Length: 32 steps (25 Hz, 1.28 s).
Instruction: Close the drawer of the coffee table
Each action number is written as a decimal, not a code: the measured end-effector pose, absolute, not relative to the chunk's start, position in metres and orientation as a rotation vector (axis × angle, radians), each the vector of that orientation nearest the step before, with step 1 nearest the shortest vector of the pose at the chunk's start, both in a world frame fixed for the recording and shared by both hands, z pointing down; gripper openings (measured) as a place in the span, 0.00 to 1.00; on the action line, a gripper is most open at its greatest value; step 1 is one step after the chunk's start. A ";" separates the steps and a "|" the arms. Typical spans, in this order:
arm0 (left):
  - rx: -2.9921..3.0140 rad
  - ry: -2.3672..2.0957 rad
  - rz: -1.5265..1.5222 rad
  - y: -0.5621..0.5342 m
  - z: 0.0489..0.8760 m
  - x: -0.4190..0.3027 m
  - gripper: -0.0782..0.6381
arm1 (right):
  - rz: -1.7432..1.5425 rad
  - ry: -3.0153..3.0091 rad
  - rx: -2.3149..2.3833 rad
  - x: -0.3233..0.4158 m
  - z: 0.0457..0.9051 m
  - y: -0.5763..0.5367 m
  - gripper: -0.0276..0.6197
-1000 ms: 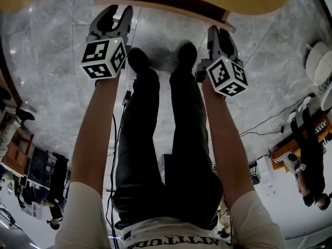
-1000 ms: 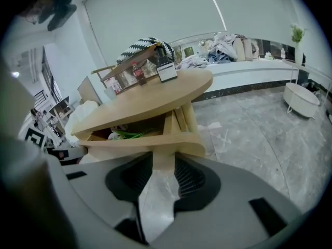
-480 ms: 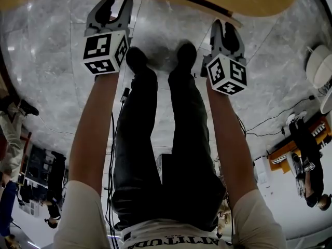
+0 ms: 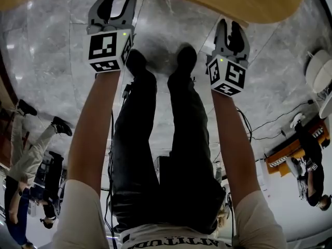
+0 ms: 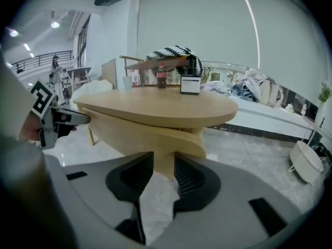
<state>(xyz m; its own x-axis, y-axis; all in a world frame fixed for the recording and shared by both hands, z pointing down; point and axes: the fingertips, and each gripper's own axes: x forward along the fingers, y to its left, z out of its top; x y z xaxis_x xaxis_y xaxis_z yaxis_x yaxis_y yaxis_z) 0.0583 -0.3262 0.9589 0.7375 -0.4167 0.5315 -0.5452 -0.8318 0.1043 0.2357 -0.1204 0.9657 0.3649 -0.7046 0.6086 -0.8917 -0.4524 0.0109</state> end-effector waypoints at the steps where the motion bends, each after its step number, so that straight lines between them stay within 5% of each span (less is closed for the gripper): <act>1: 2.695 -0.763 0.734 -0.326 0.958 0.060 0.34 | 0.754 -1.400 2.294 0.237 0.965 -0.120 0.26; 32: 2.819 -0.801 0.649 -0.342 0.957 0.090 0.42 | 0.569 -1.430 2.337 0.260 0.963 -0.147 0.27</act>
